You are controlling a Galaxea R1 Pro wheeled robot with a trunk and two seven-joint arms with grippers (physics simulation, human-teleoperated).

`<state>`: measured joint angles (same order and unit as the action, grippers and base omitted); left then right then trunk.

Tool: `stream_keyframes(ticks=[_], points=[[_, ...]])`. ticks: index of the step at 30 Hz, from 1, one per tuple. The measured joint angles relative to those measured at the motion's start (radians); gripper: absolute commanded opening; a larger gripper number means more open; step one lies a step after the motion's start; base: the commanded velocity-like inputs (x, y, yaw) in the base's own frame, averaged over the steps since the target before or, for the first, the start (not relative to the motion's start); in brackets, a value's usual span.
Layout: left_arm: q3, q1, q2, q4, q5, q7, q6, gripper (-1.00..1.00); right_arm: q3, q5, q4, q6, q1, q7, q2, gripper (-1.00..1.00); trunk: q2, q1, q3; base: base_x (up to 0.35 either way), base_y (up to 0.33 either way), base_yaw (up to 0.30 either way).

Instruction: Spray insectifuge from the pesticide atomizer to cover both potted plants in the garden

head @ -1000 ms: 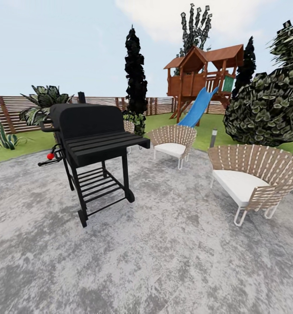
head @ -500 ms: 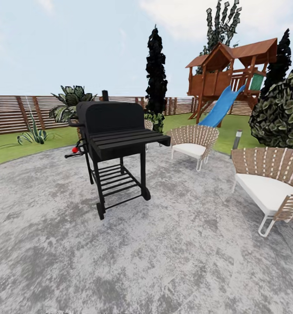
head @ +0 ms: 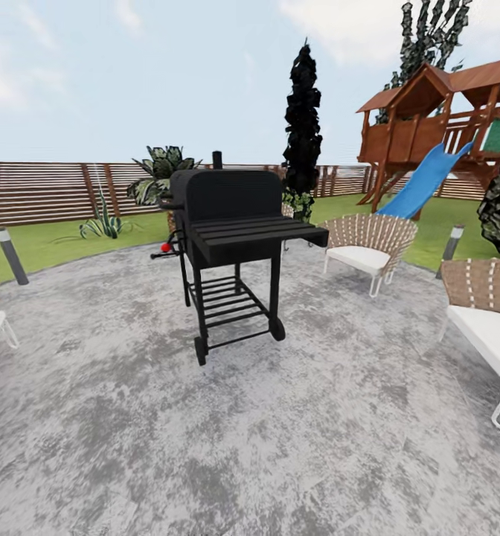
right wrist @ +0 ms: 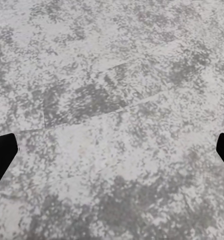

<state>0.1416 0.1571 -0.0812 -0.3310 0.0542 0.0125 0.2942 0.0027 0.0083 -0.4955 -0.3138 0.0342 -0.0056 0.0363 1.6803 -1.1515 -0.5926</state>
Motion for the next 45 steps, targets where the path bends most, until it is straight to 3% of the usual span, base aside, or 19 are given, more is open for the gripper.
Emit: stream_keyframes(ticks=[4,7,10,45], points=[[0.000,0.000,0.000,0.000,0.000,0.000,0.000,1.00,0.001,0.001,0.000,0.001,0.000,-0.011,-0.011,1.00,0.028,-0.015,-0.013,0.000,0.000,0.291],[0.000,0.000,0.000,0.000,0.000,0.000,0.000,1.00,0.001,0.002,0.000,0.000,0.000,-0.079,-0.014,1.00,0.049,-0.027,-0.022,0.000,0.000,0.292],[0.000,0.000,0.000,0.000,0.000,0.000,0.000,1.00,0.001,0.003,0.000,0.000,0.000,-0.103,-0.015,1.00,0.070,-0.038,-0.031,0.000,0.000,0.292],[0.002,0.000,-0.001,0.000,0.001,0.004,-0.002,1.00,0.000,0.004,-0.002,0.002,0.000,-0.103,-0.010,1.00,0.315,-0.173,-0.155,0.000,0.000,0.277]])
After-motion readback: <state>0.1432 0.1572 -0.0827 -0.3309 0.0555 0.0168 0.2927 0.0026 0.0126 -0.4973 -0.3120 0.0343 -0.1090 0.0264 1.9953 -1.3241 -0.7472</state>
